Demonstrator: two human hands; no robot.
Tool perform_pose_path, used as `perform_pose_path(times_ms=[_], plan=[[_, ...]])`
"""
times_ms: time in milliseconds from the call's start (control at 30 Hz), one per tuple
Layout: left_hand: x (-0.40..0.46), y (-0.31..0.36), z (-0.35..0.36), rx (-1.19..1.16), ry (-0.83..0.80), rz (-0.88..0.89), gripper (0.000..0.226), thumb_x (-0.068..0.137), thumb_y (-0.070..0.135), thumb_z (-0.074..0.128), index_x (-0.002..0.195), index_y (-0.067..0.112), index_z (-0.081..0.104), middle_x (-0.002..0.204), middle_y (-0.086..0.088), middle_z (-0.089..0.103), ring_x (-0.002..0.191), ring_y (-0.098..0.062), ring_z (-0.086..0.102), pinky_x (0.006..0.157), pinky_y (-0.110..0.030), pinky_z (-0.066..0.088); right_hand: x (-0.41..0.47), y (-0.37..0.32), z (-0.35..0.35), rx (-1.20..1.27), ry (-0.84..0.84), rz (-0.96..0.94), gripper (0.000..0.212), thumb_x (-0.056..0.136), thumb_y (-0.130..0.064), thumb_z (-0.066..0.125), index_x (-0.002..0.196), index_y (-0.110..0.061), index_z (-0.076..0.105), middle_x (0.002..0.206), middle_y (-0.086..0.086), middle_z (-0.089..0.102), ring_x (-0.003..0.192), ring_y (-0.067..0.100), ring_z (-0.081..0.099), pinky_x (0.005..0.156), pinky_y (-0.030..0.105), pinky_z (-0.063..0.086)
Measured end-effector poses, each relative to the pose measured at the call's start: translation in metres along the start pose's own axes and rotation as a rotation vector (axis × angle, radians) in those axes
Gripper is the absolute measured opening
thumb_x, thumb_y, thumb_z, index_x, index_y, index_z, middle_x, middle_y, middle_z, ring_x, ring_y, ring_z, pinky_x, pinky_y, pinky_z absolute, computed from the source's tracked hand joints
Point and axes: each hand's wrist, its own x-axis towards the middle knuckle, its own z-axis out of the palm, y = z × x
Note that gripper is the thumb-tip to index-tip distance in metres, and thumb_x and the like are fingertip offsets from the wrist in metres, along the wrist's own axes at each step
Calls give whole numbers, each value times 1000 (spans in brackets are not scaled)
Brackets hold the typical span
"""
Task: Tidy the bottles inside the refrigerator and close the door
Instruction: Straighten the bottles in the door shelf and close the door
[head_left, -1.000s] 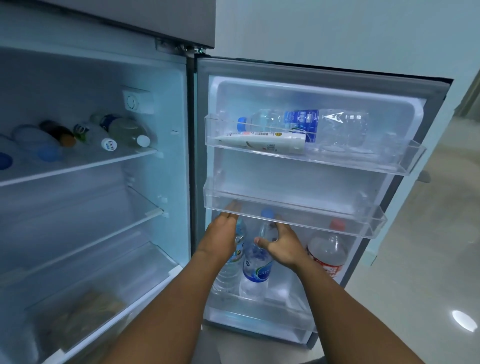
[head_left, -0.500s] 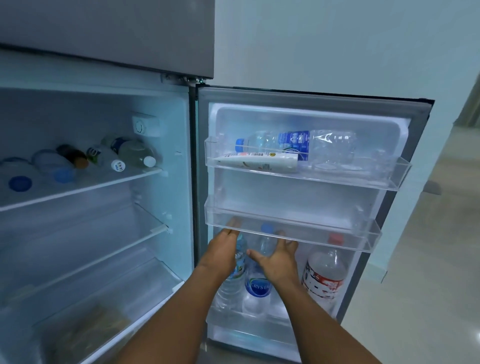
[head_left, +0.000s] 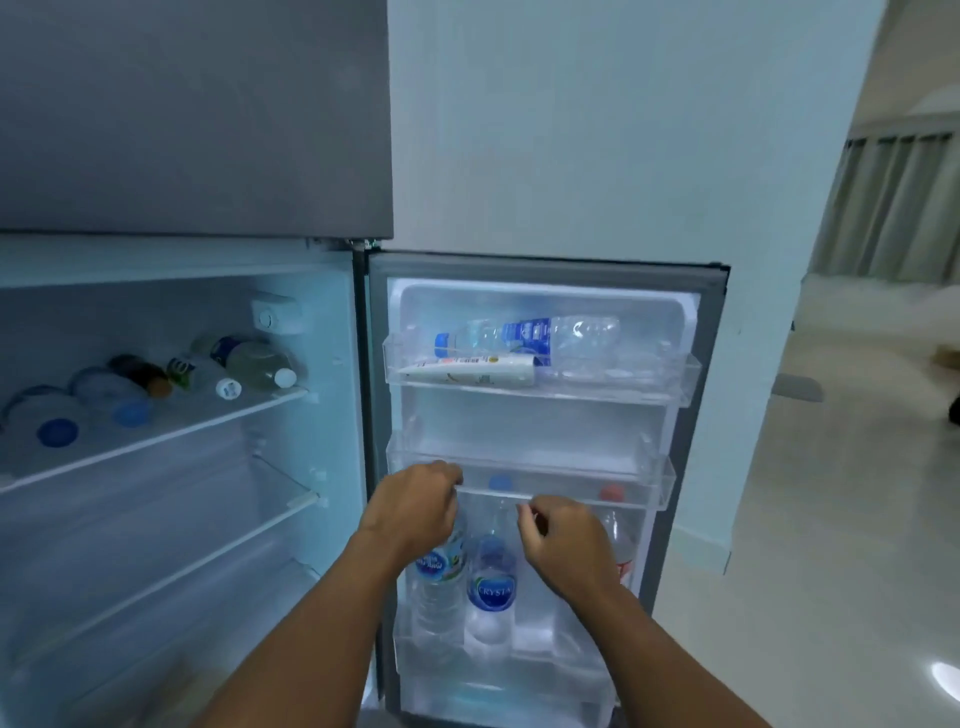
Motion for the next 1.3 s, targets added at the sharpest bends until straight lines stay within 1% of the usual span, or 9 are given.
perform_pose_path(times_ms=[67, 167, 267, 467, 600, 767, 1067, 1167, 1300], plan=[[5, 12, -9, -71, 83, 70, 31, 96, 23, 45, 124, 21, 56, 122, 3, 61, 106, -19, 57, 80, -33, 50, -2, 9, -18, -43, 192, -79, 5, 88, -20, 64, 86, -16, 67, 81, -3, 60, 73, 12, 57, 64, 16, 44], [13, 31, -14, -84, 79, 137, 42, 95, 25, 47, 136, 20, 48, 136, 3, 52, 120, -17, 49, 94, -32, 45, 9, 23, -38, -188, 303, -91, 36, 82, -23, 71, 115, -12, 66, 112, 6, 61, 108, 24, 53, 91, 35, 47], [15, 52, -14, 19, -99, 106, 54, 97, 32, 45, 148, 19, 32, 151, 0, 38, 139, -20, 35, 115, -48, 25, 14, 35, -57, -283, 228, 18, 42, 88, -35, 63, 123, -11, 64, 120, 9, 64, 115, 28, 55, 108, 45, 36], [4, 88, -6, 46, -244, -105, 64, 95, 19, 49, 152, 21, 21, 154, -4, 28, 144, -22, 23, 114, -66, 17, -1, 46, -74, -237, 17, -60, 41, 96, -38, 50, 126, -13, 61, 118, 4, 66, 115, 24, 55, 107, 36, 37], [-6, 96, -19, 13, -220, -199, 66, 84, 4, 54, 144, 23, 35, 143, -5, 38, 137, -24, 34, 112, -66, 21, -13, 42, -96, -144, 245, -91, 26, 92, -25, 56, 107, -8, 69, 105, 8, 68, 108, 25, 52, 92, 35, 47], [-23, 105, -27, -25, -175, -376, 35, 100, 36, 32, 129, 21, 46, 134, -4, 46, 130, -25, 41, 107, -60, 27, -25, 59, -127, 19, 439, -39, 45, 90, -29, 62, 129, -12, 47, 128, 8, 44, 119, 26, 43, 100, 39, 46], [-87, 163, -49, -131, 59, -500, 53, 103, 45, 21, 87, 15, 62, 102, -7, 61, 102, -31, 57, 86, -41, 45, -70, 54, -134, 524, 127, -50, 67, 101, -35, 46, 155, -26, 7, 159, 0, 24, 140, 8, 30, 109, 19, 26], [-109, 175, -63, -205, 177, -584, 55, 103, 48, 21, 109, 24, 70, 119, 1, 68, 115, -26, 58, 93, -39, 45, -92, 44, -134, 613, 78, -143, 65, 100, -40, 40, 156, -27, 10, 160, -7, 24, 135, -7, 22, 105, 0, 17], [-137, 199, -87, -351, 321, -577, 63, 95, 62, 22, 104, 25, 73, 105, 10, 74, 105, -15, 66, 95, -40, 49, -108, 40, -134, 728, -39, -272, 58, 99, -50, 30, 150, -25, 33, 154, -4, 42, 138, 7, 41, 109, 14, 35]])
